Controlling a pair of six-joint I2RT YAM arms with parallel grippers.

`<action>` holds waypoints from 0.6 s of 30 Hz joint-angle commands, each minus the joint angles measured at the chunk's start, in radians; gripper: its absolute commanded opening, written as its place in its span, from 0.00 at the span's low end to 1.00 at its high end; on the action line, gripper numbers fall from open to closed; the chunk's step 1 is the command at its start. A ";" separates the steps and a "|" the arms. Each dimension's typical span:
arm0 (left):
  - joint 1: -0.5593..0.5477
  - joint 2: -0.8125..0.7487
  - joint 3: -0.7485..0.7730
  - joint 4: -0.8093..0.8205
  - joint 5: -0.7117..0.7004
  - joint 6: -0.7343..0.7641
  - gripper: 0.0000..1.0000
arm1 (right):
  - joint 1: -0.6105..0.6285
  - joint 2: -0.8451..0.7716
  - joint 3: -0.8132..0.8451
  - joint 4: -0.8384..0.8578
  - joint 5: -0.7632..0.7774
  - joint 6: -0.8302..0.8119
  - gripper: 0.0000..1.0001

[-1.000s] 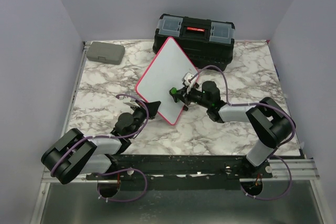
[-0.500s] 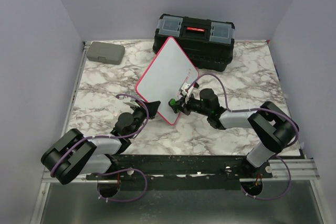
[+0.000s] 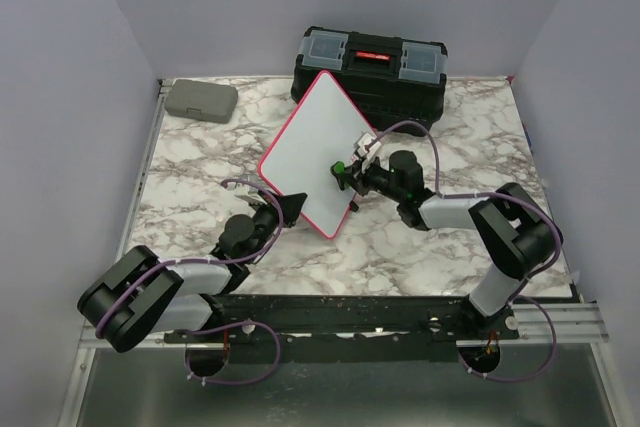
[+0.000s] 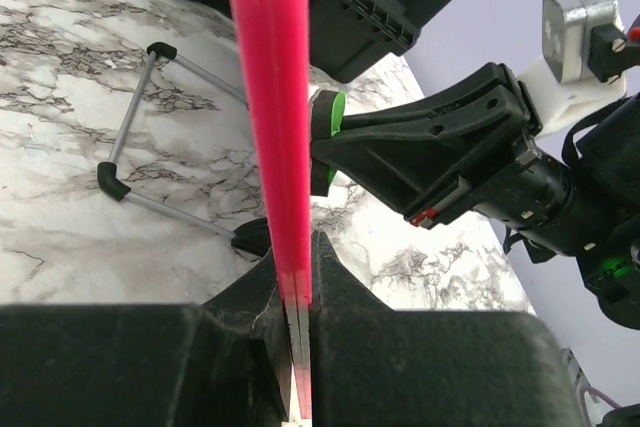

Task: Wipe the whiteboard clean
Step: Erase the whiteboard at the whiteboard stand.

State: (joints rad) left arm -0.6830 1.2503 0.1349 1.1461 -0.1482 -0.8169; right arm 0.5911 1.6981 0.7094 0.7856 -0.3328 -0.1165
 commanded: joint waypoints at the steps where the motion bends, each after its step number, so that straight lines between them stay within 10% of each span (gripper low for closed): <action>1: -0.023 -0.020 0.028 0.111 0.096 -0.045 0.00 | -0.004 0.032 -0.060 -0.024 -0.051 -0.067 0.01; 18: -0.023 -0.002 0.046 0.108 0.102 -0.049 0.00 | 0.081 -0.021 -0.002 0.067 0.001 0.077 0.01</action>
State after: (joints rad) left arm -0.6827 1.2545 0.1360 1.1431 -0.1490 -0.8082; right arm 0.6678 1.6577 0.6140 0.8127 -0.4026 -0.0929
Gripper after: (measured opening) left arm 0.045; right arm 0.058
